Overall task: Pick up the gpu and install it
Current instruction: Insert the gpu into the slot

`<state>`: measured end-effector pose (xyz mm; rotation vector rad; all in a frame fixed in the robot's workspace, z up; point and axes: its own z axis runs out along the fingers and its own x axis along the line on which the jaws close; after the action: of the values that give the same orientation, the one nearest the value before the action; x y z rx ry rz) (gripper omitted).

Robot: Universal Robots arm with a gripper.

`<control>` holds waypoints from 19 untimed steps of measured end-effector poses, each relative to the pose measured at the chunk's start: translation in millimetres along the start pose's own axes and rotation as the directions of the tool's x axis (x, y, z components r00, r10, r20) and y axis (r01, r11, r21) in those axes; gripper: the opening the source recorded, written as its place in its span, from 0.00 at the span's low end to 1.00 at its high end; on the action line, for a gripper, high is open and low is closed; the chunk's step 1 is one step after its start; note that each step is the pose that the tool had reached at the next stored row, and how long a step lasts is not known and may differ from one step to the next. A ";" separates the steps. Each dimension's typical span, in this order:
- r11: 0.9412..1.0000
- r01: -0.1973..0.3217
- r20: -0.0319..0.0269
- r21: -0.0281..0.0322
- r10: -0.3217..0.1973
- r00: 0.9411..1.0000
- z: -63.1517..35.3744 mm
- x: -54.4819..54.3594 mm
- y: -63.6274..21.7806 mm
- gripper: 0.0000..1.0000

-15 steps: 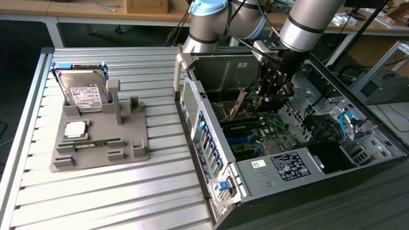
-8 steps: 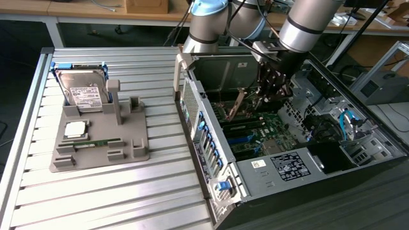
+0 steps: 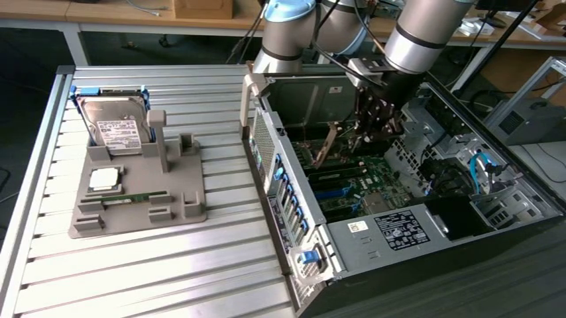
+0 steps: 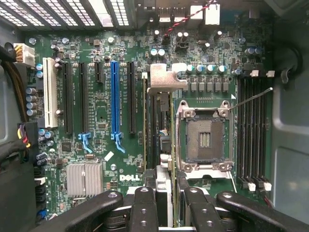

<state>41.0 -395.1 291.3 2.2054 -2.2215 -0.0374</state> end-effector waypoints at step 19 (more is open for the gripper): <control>1.000 0.000 0.000 0.000 0.000 1.000 0.9 10.5 1.8 0.27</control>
<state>39.0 -405.6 290.4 2.2054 -2.2215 -0.0374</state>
